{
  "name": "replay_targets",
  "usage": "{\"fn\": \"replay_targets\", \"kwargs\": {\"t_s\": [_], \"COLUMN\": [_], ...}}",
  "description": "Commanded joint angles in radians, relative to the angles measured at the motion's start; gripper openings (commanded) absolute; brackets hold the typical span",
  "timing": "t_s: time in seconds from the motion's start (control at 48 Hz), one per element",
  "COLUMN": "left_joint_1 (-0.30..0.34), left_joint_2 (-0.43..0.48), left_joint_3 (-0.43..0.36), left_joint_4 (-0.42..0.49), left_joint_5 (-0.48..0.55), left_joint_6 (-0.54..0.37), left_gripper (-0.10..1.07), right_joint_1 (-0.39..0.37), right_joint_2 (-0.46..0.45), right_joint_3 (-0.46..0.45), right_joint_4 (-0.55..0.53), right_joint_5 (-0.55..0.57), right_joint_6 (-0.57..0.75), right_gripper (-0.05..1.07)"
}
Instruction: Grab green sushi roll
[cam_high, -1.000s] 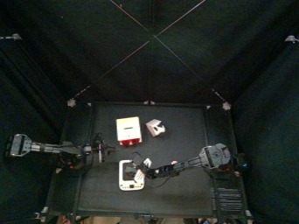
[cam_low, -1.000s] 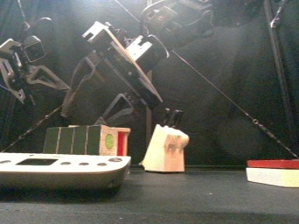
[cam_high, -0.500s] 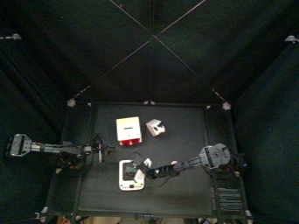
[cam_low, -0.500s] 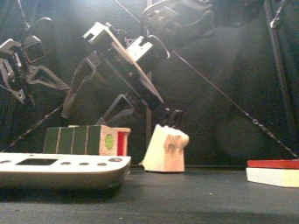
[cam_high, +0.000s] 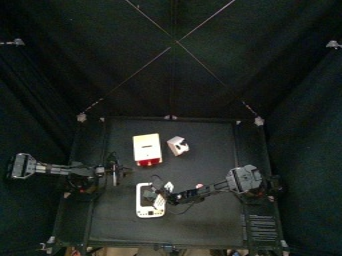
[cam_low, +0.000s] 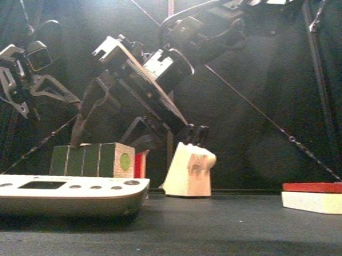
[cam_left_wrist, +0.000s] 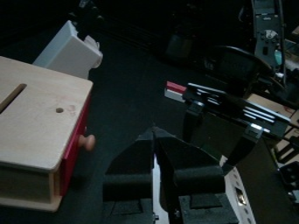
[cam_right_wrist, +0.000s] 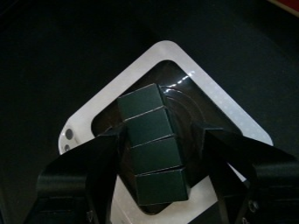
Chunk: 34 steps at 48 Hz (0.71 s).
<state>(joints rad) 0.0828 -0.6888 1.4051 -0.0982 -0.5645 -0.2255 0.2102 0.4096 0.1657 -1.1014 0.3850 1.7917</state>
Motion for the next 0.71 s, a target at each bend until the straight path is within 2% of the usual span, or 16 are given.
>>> {"fn": "replay_targets", "kwargs": {"t_s": [0.0, 0.438, 0.688], "left_joint_1": [0.0, 0.0, 0.0], "left_joint_2": [0.003, 0.002, 0.002], "left_joint_3": [-0.009, -0.009, -0.009], "left_joint_4": [0.0, 0.0, -0.005], "left_joint_5": [-0.005, -0.005, -0.005], "left_joint_6": [0.002, 0.002, 0.002], "left_gripper": [0.4, 0.4, 0.4], "right_joint_1": [-0.002, 0.0, 0.0], "right_joint_2": [-0.02, -0.008, -0.008], "right_joint_3": [-0.011, -0.014, -0.014], "right_joint_4": [0.0, 0.002, 0.002], "right_joint_5": [0.002, 0.002, 0.002], "right_joint_6": [0.0, 0.0, -0.002], "right_gripper": [0.92, 0.9, 0.76]}}
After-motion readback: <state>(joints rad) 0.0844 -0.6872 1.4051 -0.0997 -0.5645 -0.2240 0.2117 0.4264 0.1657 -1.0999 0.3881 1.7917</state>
